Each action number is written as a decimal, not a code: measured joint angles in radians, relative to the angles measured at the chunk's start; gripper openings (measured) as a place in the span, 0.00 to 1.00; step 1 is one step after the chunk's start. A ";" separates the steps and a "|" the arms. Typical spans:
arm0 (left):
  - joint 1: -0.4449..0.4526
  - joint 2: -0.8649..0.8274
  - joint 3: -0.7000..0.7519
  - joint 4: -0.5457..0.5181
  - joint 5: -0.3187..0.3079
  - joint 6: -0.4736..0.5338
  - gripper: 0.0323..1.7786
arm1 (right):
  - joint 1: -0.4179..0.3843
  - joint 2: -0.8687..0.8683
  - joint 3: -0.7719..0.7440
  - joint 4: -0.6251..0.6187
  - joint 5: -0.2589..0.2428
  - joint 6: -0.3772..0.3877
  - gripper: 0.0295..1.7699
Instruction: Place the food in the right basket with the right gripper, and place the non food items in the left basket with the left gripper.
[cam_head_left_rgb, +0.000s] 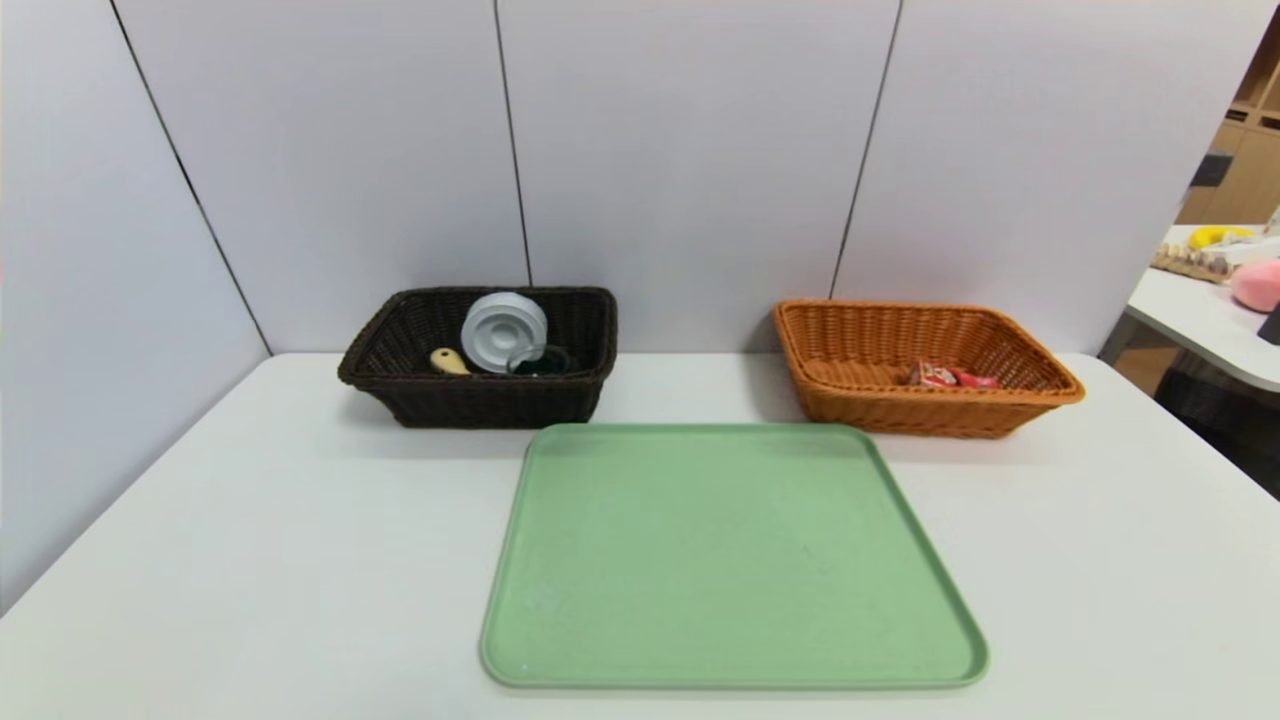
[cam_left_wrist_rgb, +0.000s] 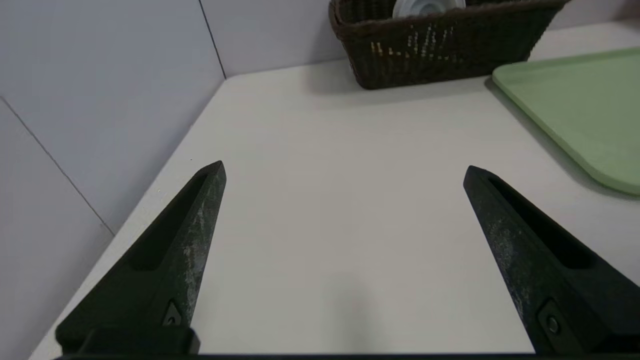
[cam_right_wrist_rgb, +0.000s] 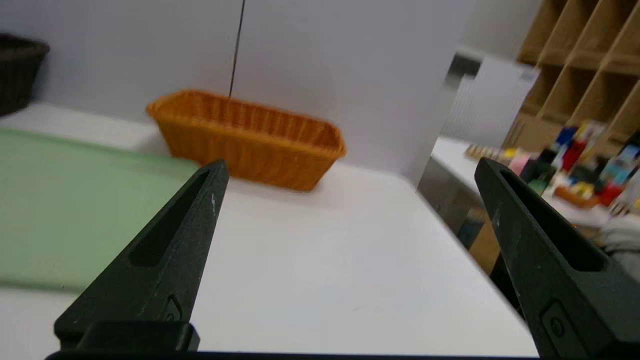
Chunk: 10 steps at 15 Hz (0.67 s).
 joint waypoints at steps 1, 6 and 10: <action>0.000 0.000 0.000 0.036 -0.018 -0.004 0.95 | 0.000 0.000 0.003 0.097 0.024 0.033 0.96; 0.000 0.000 0.000 0.090 -0.043 -0.043 0.95 | 0.000 0.000 0.005 0.279 0.100 0.161 0.96; 0.000 0.000 0.000 0.092 -0.039 -0.048 0.95 | 0.000 0.000 0.005 0.280 0.097 0.182 0.96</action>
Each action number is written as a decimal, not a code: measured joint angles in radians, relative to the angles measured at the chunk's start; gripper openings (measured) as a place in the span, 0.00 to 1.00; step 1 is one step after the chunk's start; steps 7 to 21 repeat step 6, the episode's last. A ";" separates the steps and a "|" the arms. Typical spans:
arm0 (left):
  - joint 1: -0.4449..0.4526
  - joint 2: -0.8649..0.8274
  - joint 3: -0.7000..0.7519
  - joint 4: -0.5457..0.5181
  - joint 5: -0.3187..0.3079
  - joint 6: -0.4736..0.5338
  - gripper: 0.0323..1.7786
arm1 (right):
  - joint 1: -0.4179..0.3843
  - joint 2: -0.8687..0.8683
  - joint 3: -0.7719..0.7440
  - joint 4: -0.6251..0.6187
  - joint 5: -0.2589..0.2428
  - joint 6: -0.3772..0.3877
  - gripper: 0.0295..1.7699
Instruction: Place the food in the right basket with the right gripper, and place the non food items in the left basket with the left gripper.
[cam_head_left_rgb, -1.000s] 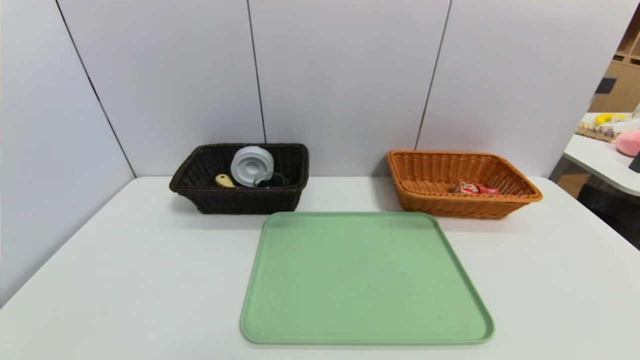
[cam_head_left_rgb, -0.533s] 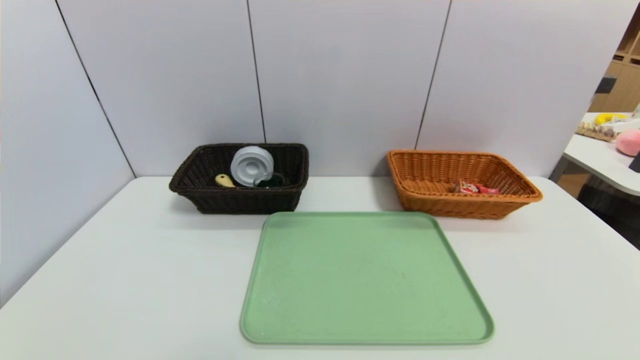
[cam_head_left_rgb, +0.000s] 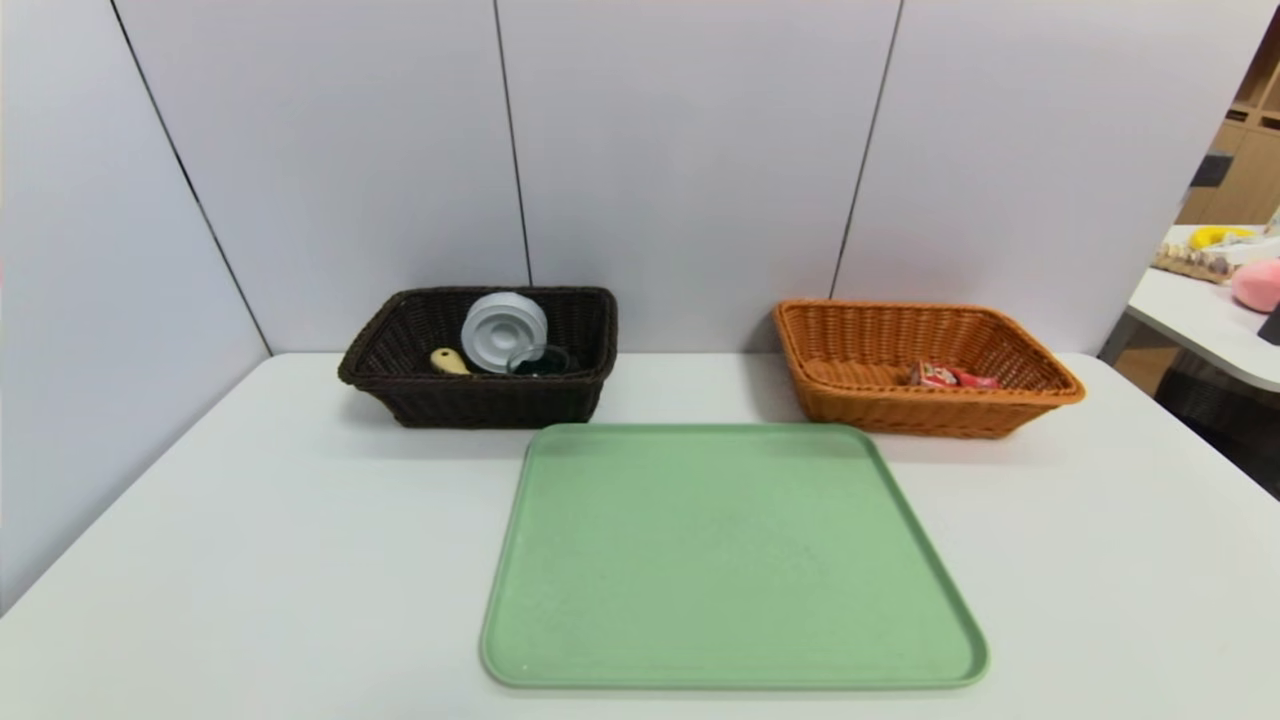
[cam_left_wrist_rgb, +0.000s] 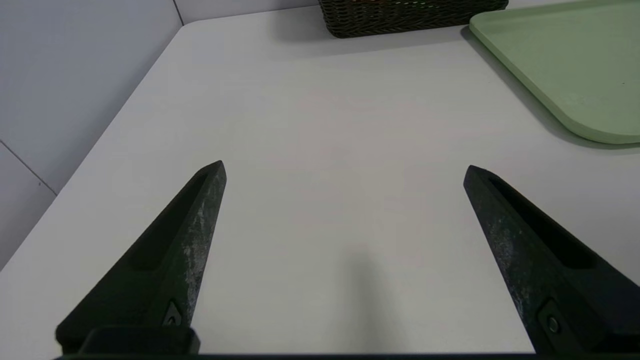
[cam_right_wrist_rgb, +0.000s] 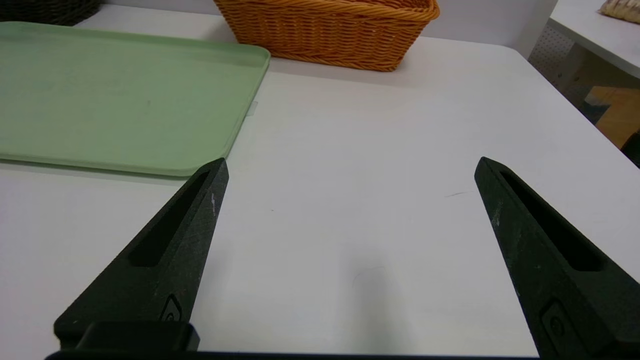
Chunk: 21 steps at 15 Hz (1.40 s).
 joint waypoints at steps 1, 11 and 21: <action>0.000 0.000 0.000 0.000 0.000 0.000 0.95 | 0.000 0.000 0.000 0.000 0.000 0.000 0.96; 0.000 0.000 0.000 0.000 0.000 0.000 0.95 | 0.000 0.000 0.000 -0.001 -0.021 0.023 0.96; 0.000 0.000 0.000 0.000 0.000 0.000 0.95 | 0.000 0.000 0.000 -0.001 -0.021 0.023 0.96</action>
